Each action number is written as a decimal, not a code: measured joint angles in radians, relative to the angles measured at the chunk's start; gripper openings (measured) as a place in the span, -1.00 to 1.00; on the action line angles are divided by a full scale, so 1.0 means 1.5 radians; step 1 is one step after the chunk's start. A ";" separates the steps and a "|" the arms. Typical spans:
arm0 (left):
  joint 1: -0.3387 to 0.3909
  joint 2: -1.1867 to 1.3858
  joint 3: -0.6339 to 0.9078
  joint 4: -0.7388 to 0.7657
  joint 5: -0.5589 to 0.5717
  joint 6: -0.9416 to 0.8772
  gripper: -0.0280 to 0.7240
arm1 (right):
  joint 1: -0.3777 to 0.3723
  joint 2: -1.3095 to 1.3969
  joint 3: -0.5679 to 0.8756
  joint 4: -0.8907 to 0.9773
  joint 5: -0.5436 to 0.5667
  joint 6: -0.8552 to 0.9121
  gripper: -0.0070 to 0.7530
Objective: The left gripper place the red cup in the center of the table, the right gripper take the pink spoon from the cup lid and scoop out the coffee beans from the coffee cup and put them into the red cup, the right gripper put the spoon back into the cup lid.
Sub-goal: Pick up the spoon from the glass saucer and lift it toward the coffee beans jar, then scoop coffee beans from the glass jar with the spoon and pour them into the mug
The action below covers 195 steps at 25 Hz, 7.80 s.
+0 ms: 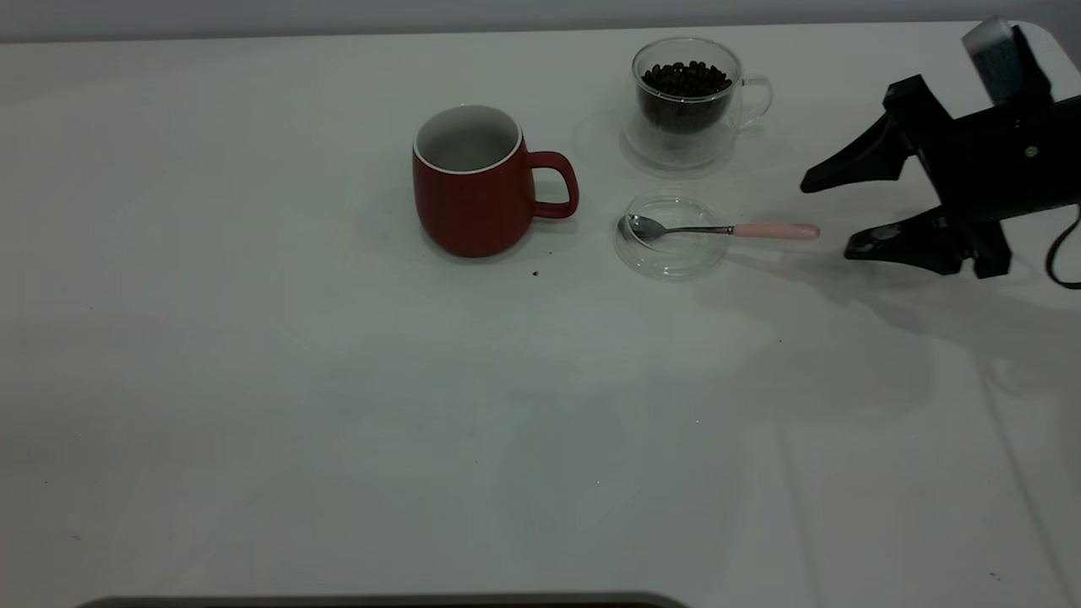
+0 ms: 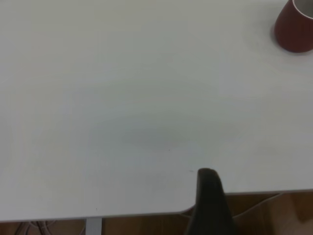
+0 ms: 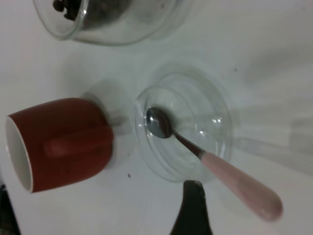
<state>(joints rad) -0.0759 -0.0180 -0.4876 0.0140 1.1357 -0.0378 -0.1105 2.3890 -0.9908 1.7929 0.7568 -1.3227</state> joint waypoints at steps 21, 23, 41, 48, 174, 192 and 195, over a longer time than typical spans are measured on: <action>0.000 0.000 0.000 0.000 0.000 0.000 0.64 | 0.028 0.051 -0.053 0.001 0.068 0.027 0.26; 0.000 0.000 0.000 0.000 0.000 0.000 0.64 | 0.028 0.051 -0.053 0.001 0.069 0.027 0.07; 0.000 0.000 0.000 0.001 0.000 0.000 0.64 | 0.004 0.035 -0.049 -0.058 0.118 -0.005 -0.69; 0.000 0.000 0.000 0.001 0.000 0.000 0.64 | -0.008 -0.063 -0.011 -0.100 0.122 -0.005 -0.69; 0.000 0.000 0.000 0.001 0.001 0.001 0.64 | 0.134 0.132 -0.532 -0.272 0.270 0.407 -0.69; 0.000 0.000 0.000 0.001 0.001 0.000 0.64 | 0.140 0.132 -0.532 -0.306 0.222 -0.016 -0.69; 0.000 0.000 0.000 0.001 0.001 0.000 0.64 | 0.140 0.132 -0.532 -0.308 0.225 -0.023 -0.69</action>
<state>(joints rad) -0.0759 -0.0180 -0.4869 0.0158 1.1365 -0.0376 0.0989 2.5869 -1.7884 1.3315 1.0944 -1.3568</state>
